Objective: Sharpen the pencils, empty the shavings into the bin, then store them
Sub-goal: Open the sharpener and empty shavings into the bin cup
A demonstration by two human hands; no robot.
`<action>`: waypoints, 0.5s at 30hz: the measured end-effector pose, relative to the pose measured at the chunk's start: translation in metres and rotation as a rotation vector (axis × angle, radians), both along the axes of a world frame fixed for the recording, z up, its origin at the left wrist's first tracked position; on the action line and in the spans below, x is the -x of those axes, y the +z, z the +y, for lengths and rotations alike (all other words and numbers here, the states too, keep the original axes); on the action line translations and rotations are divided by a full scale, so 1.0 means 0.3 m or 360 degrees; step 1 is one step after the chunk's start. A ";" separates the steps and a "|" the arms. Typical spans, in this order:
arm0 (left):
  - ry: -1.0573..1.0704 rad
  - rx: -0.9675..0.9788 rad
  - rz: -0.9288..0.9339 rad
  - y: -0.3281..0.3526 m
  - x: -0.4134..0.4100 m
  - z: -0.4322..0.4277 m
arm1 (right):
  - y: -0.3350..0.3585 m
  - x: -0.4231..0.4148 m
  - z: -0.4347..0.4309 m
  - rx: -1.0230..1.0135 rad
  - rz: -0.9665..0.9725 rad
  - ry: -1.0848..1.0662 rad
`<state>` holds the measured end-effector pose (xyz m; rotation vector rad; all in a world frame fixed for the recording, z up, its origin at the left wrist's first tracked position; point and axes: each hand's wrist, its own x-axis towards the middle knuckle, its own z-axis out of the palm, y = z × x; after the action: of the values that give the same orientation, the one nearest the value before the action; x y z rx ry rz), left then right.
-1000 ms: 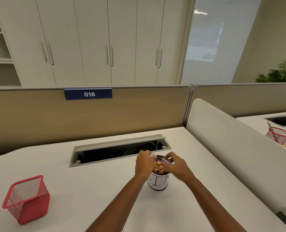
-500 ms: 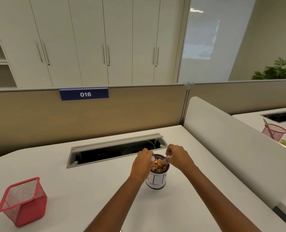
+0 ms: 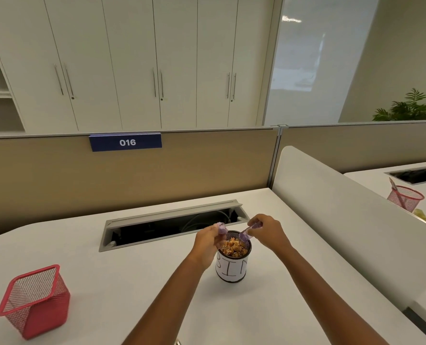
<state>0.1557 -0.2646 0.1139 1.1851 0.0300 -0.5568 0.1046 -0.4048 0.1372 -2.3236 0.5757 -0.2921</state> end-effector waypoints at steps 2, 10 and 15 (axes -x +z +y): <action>0.0030 0.0289 0.0238 0.007 -0.001 0.010 | -0.004 0.009 -0.004 -0.0134 -0.0030 -0.0029; -0.0004 0.0476 0.0440 0.004 0.000 0.031 | -0.033 0.030 -0.003 -0.0338 -0.0080 -0.0024; 0.0016 0.0207 0.0196 -0.017 0.003 0.016 | -0.037 0.030 0.011 -0.0186 -0.0373 0.0042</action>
<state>0.1548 -0.2597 0.1087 1.0228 0.1032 -0.6133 0.0955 -0.4016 0.1262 -2.1447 0.4336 -0.4970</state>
